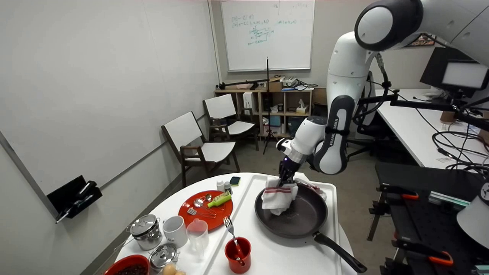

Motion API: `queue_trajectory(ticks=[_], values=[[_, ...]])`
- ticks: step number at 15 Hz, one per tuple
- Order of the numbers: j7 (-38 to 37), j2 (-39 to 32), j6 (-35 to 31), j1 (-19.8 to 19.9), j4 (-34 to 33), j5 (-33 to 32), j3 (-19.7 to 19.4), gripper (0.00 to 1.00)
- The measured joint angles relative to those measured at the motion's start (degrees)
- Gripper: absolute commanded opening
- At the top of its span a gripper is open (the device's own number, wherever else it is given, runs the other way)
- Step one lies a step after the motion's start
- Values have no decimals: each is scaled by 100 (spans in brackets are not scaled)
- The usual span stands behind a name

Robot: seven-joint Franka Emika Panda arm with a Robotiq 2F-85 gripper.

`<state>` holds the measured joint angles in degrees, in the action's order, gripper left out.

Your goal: Use the right white towel farthest from you to wipe the pan

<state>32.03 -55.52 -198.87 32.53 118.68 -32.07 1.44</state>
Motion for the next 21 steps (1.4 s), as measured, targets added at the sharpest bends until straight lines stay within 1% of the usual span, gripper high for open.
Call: queue_trajectory(ticks=[2,4,6,8,11,14,18,21], values=[[278,431,21,142,363,-83,211,2],[480,806,40,152,826,-138,326,2],[644,1104,52,53,1376,-185,367,2],[809,1318,55,-144,1919,-199,364,2],[1020,1559,57,-608,2621,-254,314,2],[1018,1665,66,-1224,3102,-353,208,2],[991,1659,117,-2066,3447,-317,143,2],[897,1660,146,-2615,3529,-236,147,2]])
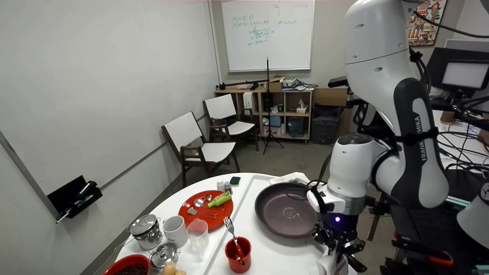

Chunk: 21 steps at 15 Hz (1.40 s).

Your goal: Use the right white towel farthest from you to wipe the pan

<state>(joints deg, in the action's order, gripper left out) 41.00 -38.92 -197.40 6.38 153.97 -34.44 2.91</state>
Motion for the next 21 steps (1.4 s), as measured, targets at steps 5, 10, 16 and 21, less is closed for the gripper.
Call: queue_trajectory(ticks=[5,10,16,21], values=[[-641,14,349,-113,-152,77,402,2],[-1446,29,686,-115,-610,599,667,2],[-2236,36,1509,-611,-1381,1553,477,2],[-2819,33,2486,-1133,-1960,1911,210,2]])
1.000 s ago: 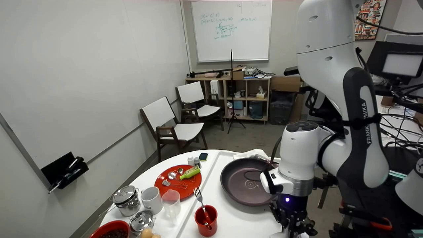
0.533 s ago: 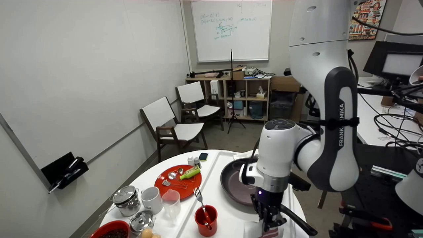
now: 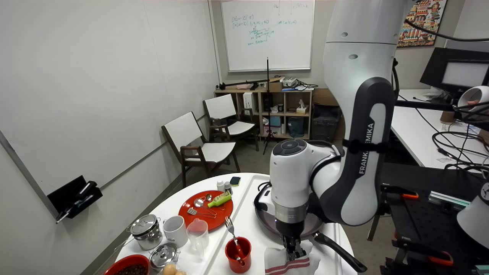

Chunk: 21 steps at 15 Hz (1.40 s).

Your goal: Use the right white towel farthest from you to wipe the pan

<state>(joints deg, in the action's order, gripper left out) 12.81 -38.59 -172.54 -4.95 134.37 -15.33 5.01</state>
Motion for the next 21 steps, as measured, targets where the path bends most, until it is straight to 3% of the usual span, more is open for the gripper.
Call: queue_trajectory(ticks=[8,9,11,19,21], values=[[-577,-60,1104,-229,-598,80,-113,2],[-612,-64,1168,-233,-630,80,-117,32],[-694,-78,1257,-258,-681,80,-145,40],[-900,-113,1429,-356,-770,80,-249,99],[-921,-122,1429,-380,-770,80,-281,100]])
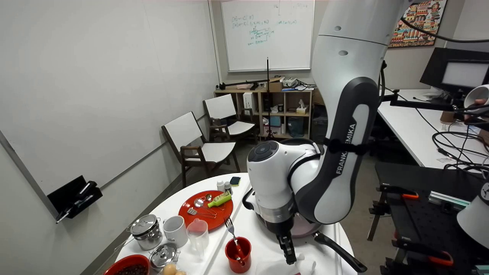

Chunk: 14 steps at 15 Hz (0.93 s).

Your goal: Use the right white towel farthest from you to wipe the pan

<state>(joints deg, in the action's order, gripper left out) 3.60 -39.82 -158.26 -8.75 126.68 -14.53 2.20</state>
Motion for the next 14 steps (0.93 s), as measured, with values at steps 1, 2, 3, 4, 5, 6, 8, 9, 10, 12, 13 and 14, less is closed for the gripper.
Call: queue_trajectory(ticks=[1,2,3,4,5,6,8,9,10,12,13,14], values=[[-5,-6,0,-9,0,0,-14,100],[-7,-12,0,-15,1,0,-25,100],[-8,-16,0,-17,2,0,-32,100],[-9,-22,0,-17,4,0,-36,100],[-9,-25,0,-17,15,0,-36,100],[-7,-21,-4,-17,40,0,-35,100],[9,39,-55,-14,173,-8,-35,100],[15,115,-139,-10,309,-23,-39,100],[21,222,-268,-10,493,-41,-52,100],[55,509,-622,-10,978,-84,-125,100],[89,678,-820,-9,1256,-110,-190,100],[128,851,-1012,2,1539,-141,-267,100]])
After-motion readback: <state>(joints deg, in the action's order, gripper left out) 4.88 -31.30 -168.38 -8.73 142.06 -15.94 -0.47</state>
